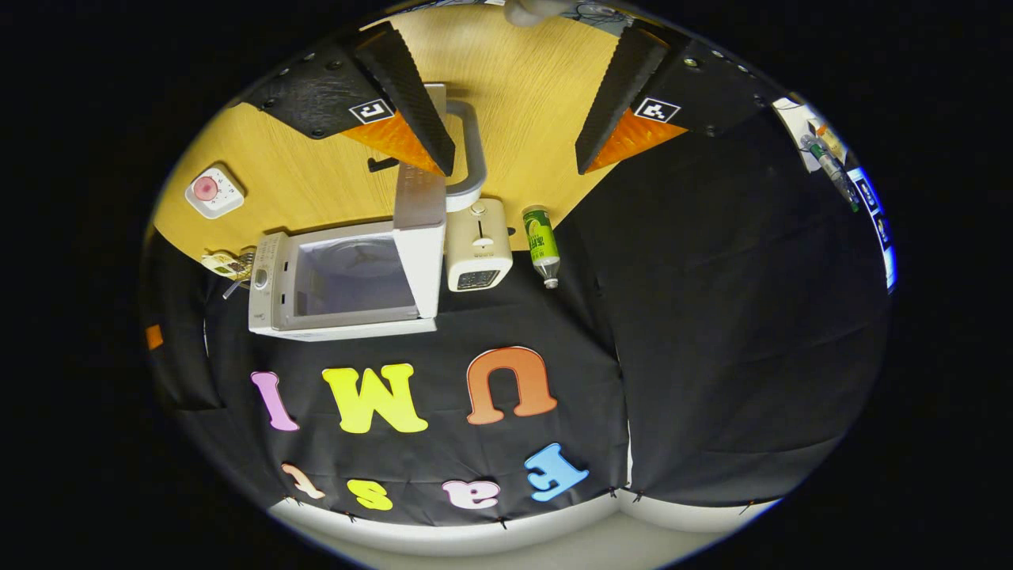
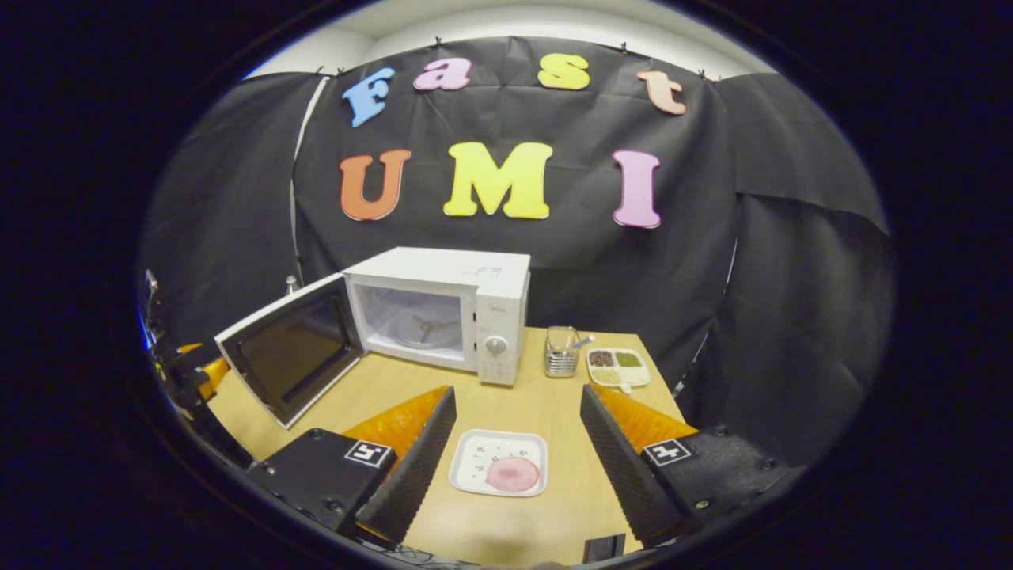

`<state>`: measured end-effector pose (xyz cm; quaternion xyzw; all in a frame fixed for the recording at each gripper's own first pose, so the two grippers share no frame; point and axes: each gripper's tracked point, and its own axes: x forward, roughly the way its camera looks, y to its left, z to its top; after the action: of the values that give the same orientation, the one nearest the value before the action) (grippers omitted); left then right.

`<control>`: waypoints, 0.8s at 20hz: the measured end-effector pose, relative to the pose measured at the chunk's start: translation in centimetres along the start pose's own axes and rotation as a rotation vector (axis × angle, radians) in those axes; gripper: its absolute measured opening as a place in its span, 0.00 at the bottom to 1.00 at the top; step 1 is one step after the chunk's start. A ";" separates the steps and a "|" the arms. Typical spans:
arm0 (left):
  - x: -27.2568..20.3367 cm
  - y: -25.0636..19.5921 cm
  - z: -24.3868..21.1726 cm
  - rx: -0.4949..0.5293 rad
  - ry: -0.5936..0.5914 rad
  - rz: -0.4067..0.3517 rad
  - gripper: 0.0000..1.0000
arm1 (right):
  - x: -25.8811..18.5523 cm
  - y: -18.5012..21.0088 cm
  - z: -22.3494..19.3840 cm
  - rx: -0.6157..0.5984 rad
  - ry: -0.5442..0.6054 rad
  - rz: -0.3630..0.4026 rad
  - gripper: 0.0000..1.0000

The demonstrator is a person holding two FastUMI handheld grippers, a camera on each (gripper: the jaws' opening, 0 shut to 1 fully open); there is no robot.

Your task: Open the microwave oven with the left hand, put the food in, and close the microwave oven.

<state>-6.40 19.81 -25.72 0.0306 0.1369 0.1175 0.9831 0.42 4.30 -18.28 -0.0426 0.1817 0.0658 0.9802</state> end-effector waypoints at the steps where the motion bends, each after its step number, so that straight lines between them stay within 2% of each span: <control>1: -0.6 -0.5 0.6 -0.006 -0.007 -0.008 0.94 | 0.9 -0.7 -1.3 0.002 0.042 -0.005 0.99; 4: -2.0 -2.9 2.5 -0.018 -0.027 -0.044 0.95 | 4.0 -2.7 -6.0 0.045 0.160 0.018 0.90; 5: -2.4 -3.8 3.2 -0.019 -0.032 -0.054 0.95 | 5.2 -3.3 -7.7 0.064 0.206 0.026 0.84; 10: -3.5 -8.1 6.1 -0.045 -0.044 -0.096 0.95 | 10.4 -3.4 -14.8 0.188 0.432 0.152 0.67; 13: -3.3 -10.0 7.0 -0.029 -0.039 -0.102 0.95 | 12.8 -3.2 -17.6 0.249 0.527 0.213 0.63; 14: -3.2 -10.5 7.1 -0.023 -0.036 -0.103 0.95 | 13.5 -3.1 -18.2 0.256 0.550 0.229 0.53; 15: -3.2 -10.9 7.1 -0.018 -0.032 -0.103 0.95 | 13.9 -3.3 -18.5 0.256 0.572 0.239 0.58; 16: -3.1 -11.2 7.0 -0.015 -0.025 -0.101 0.95 | 14.5 -3.3 -19.0 0.263 0.592 0.247 0.57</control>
<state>-4.88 7.96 -19.26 0.0179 0.1251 0.0684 0.9896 7.67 0.63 -41.03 0.0891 0.4688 0.1449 0.8668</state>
